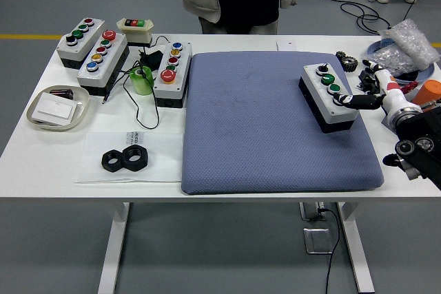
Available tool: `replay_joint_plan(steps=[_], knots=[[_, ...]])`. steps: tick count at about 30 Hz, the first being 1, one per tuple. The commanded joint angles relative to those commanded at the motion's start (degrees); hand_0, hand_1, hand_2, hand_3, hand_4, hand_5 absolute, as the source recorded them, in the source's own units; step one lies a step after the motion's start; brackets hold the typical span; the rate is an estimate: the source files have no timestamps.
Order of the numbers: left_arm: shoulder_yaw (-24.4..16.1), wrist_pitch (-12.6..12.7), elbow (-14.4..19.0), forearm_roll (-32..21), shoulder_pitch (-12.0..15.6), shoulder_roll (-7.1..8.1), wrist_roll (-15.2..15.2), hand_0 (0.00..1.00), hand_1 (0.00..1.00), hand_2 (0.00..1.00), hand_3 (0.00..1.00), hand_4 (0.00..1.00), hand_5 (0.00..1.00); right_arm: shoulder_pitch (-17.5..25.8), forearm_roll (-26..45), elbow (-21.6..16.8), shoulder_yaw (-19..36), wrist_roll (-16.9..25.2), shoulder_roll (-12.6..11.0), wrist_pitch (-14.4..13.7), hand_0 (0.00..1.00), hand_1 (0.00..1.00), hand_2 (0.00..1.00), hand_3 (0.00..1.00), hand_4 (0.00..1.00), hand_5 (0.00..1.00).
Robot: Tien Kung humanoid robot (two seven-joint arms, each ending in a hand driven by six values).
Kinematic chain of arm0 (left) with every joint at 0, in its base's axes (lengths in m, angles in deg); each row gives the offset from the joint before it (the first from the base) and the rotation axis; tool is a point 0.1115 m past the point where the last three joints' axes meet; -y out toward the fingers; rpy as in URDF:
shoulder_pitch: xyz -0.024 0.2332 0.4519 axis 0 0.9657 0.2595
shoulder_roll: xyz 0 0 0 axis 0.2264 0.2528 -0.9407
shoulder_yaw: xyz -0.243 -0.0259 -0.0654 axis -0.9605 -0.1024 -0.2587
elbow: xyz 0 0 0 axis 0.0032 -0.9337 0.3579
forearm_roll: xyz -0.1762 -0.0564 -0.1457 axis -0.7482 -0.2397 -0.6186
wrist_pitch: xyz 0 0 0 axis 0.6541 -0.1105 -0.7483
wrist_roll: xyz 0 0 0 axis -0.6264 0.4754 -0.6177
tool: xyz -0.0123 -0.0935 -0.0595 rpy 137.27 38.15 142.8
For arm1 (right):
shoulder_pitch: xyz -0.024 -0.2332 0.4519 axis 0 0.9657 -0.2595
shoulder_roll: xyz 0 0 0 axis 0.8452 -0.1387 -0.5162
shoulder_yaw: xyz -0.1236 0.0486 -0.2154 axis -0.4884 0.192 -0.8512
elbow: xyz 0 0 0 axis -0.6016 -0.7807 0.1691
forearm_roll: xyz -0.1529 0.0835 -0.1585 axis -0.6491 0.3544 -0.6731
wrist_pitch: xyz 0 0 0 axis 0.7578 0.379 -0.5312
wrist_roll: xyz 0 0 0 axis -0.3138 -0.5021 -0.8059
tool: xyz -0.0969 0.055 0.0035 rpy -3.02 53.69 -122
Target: Pick up the button,place it on the desk,press the button,press the button
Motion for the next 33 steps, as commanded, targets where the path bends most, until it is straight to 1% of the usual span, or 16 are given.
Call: replay_joint_plan(steps=[4, 8, 15, 17, 25, 33], knots=[[-0.1, 0.0, 0.0, 0.2, 0.1, -0.01, 0.1, 0.747, 0.785, 0.856, 0.775, 0.547, 0.998, -0.6, -2.4, 1.4, -0.9, -0.1, 0.9, 0.3, 0.998, 0.926, 0.998, 0.998, 0.887, 0.125], [0.1, 0.0, 0.1, 0.0, 0.0, 0.03, 0.0, 0.747, 0.785, 0.856, 0.774, 0.546, 0.998, -0.5, 0.4, 2.2, -0.2, 0.1, 2.1, 0.5, 0.998, 0.926, 0.998, 0.998, 0.894, 0.138], [0.6, 0.1, 0.1, -0.8, -0.3, 0.06, -0.2, 0.747, 0.785, 0.856, 0.774, 0.547, 0.998, -1.0, 1.3, 2.6, 0.4, -0.3, 3.5, 0.4, 0.998, 0.924, 0.998, 0.998, 0.896, 0.152], [0.6, 0.1, 0.1, -0.9, -0.3, 0.04, -0.2, 0.747, 0.785, 0.857, 0.774, 0.548, 0.998, -1.4, 1.1, 3.5, 0.2, -0.6, 4.2, 0.4, 0.998, 0.925, 0.998, 0.998, 0.899, 0.155], [0.5, 0.1, 0.1, -0.9, -0.3, 0.01, -0.2, 0.748, 0.785, 0.856, 0.774, 0.548, 0.998, -3.8, 0.9, 10.1, -2.1, -2.3, 7.8, 1.5, 0.998, 0.923, 0.998, 0.998, 0.9, 0.159], [0.8, 0.1, 0.1, -1.3, -0.5, 0.05, -0.3, 0.748, 0.785, 0.856, 0.774, 0.547, 0.998, -5.6, 0.8, 14.8, -2.8, -3.9, 10.6, 2.8, 0.998, 0.916, 0.998, 0.998, 0.899, 0.164]])
